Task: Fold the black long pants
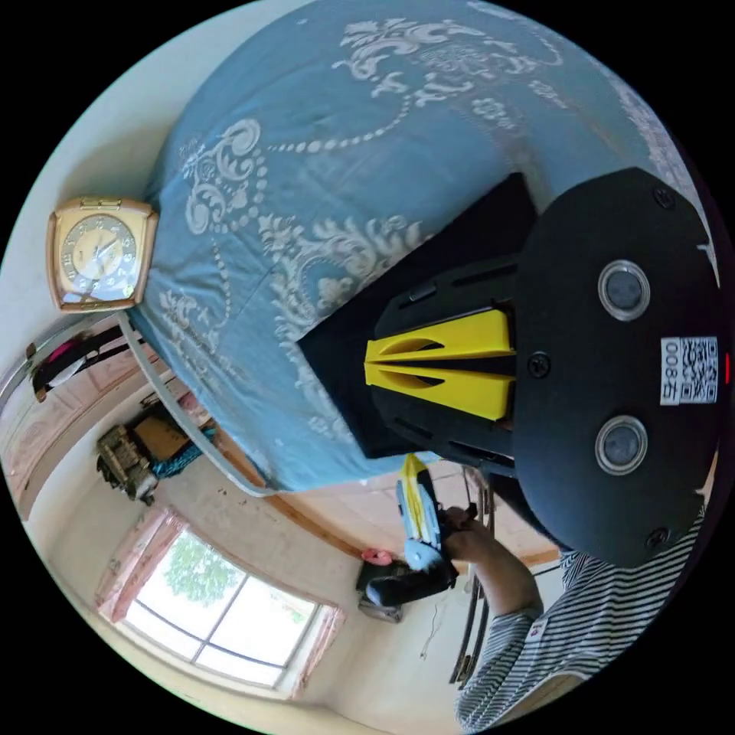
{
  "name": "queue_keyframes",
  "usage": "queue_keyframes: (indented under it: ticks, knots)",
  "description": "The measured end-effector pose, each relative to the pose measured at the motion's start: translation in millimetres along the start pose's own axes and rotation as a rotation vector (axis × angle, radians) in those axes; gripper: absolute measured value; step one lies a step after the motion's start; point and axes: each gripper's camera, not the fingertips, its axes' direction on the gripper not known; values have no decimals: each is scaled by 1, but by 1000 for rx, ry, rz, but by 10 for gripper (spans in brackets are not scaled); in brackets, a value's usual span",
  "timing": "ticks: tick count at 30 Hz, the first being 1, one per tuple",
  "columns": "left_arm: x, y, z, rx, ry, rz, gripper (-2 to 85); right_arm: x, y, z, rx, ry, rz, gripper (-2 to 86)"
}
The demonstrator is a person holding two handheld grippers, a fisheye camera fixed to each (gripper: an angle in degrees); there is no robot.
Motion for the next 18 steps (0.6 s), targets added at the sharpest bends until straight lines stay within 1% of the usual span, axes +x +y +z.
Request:
queue_keyframes:
  ticks: [1, 2, 4, 5, 7, 11, 13, 15, 17, 18]
  knots:
    - [11, -1, 12, -47, -34, -1, 1, 3, 11, 8, -44, 56, 22, 0]
    - [21, -2, 21, -70, -40, 7, 1, 6, 15, 14, -73, 71, 38, 0]
    - [34, -7, 23, -76, -26, -9, 1, 21, 26, 37, -169, 46, 97, 0]
    - [46, -12, 18, -73, -28, -8, 1, 23, 28, 38, -160, 28, 114, 0]
    - [70, -15, 4, -47, -45, 16, 1, 20, 36, 22, -79, 1, 118, 0]
    - [139, -18, -7, -32, 37, 127, 1, 19, 64, -9, 25, 104, 123, 0]
    - [174, -22, 8, -83, 27, 198, 1, 41, 88, -12, 34, 170, 211, 0]
    - [201, -26, 29, -134, -28, 246, 1, 63, 103, -5, 18, 184, 289, 0]
    - [223, -34, 60, -235, -62, 260, 1, 84, 112, 9, -31, 151, 347, 1]
    - [227, -35, 61, -233, -59, 250, 1, 94, 117, 15, -22, 102, 373, 1]
